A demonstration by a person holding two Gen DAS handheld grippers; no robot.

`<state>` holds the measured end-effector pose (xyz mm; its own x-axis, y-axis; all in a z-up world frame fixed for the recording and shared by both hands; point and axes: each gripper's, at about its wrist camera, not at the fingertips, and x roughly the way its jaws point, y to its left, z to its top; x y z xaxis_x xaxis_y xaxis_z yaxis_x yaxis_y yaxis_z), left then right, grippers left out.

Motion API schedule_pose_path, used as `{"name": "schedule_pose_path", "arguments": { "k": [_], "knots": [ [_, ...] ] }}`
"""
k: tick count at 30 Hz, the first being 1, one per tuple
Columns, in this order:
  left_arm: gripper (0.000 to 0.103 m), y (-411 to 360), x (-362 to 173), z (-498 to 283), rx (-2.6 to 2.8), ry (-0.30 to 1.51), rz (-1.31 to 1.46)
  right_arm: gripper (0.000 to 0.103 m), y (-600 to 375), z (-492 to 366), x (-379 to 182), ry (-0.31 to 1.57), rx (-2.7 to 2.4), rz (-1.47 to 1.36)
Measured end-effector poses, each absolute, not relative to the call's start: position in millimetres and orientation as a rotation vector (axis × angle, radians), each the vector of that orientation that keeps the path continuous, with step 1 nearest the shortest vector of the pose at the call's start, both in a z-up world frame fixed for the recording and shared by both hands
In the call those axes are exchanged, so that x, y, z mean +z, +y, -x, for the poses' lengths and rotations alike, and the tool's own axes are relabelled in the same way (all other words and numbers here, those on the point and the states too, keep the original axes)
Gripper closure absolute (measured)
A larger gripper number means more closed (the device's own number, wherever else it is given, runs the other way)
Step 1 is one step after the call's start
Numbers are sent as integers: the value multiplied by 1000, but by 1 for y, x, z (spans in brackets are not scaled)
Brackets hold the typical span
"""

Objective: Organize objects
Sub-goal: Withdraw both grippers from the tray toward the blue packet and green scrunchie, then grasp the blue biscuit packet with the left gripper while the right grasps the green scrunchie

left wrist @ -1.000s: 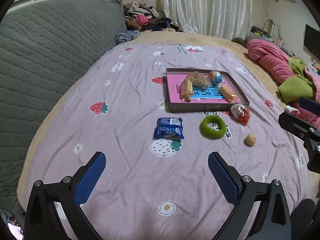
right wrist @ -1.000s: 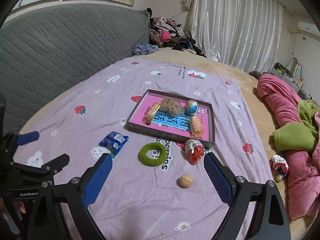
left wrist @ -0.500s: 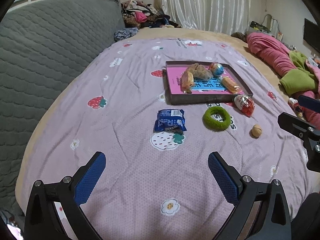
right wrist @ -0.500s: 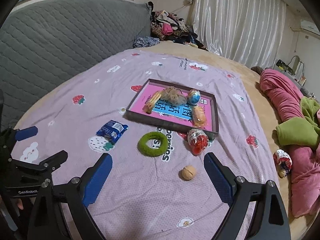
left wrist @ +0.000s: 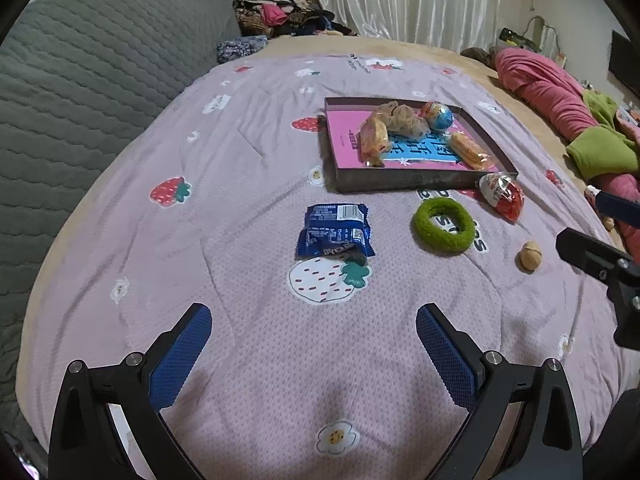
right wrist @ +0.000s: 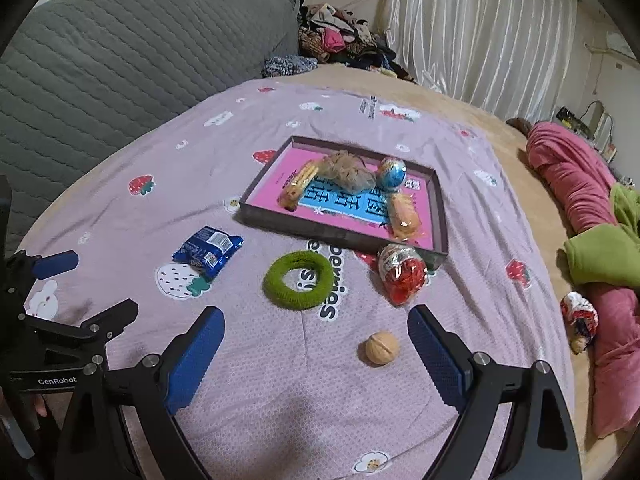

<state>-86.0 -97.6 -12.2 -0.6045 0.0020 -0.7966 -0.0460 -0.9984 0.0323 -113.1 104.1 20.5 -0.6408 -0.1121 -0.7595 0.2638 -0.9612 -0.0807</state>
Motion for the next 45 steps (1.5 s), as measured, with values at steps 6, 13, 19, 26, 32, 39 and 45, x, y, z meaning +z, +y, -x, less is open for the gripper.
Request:
{"name": "schedule_pose_path", "arguments": {
  "k": [6, 13, 19, 26, 32, 39, 45],
  "knots": [
    [1, -92, -24, 101, 2776, 94, 1405, 10, 103, 128, 2, 330, -2665, -1258],
    [1, -87, -38, 126, 2758, 116, 1425, 10, 104, 151, -16, 273, -2644, -1289],
    [1, -89, -49, 148, 2765, 98, 1429, 10, 106, 171, -32, 211, -2613, -1349],
    [1, -92, -62, 169, 2757, 81, 1443, 10, 108, 188, -45, 169, -2613, -1384],
    [1, -96, -68, 184, 2745, 76, 1451, 10, 108, 204, -61, 161, -2594, -1444],
    [1, -97, -72, 197, 2751, 53, 1427, 10, 109, 217, -74, 126, -2589, -1474],
    [1, -98, -81, 210, 2727, 34, 1446, 10, 112, 230, -85, 92, -2577, -1497]
  ]
}}
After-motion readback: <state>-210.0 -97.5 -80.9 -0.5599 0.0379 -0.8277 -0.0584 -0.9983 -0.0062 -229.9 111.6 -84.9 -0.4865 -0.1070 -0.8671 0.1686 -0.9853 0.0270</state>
